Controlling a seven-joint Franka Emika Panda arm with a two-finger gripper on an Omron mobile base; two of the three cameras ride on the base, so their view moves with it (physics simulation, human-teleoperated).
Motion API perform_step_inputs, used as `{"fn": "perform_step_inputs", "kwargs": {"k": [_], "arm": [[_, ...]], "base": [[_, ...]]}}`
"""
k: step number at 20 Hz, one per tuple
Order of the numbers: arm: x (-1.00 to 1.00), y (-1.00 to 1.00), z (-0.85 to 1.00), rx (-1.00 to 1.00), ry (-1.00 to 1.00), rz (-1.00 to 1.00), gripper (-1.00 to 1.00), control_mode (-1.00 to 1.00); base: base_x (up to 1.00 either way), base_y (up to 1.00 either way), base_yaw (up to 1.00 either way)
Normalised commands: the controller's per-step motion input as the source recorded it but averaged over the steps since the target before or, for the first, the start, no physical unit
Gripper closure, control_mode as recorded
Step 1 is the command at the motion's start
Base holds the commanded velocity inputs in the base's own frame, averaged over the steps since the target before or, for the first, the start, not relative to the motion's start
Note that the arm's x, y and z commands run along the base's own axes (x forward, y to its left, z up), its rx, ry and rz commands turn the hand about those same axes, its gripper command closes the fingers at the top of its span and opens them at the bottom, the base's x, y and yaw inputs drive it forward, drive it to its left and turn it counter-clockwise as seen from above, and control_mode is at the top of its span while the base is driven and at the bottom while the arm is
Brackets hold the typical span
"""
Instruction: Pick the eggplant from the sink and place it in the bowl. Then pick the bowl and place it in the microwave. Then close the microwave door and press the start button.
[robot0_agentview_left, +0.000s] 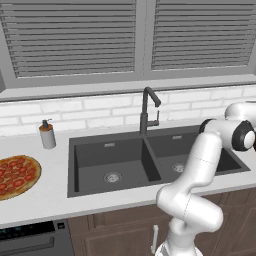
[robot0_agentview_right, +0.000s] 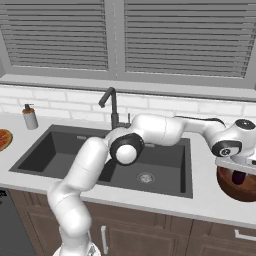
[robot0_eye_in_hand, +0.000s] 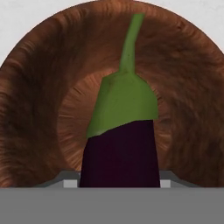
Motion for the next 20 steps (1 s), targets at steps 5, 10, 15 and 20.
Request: {"fn": "perform_step_inputs", "kwargs": {"k": [5,10,15,20], "arm": [[0.0,0.0,-0.24,0.0,0.0,0.0,-1.0,-1.0],[0.05,0.01,-0.1,0.0,0.0,0.0,-1.0,-1.0],[0.02,0.0,0.04,0.0,0.0,0.0,-1.0,-1.0],[-0.06,0.26,0.44,-0.02,0.0,0.0,-1.0,-1.0]], "base": [[0.0,0.0,0.0],[0.0,0.0,0.0],[0.0,0.0,0.0],[0.0,0.0,0.0]]}}
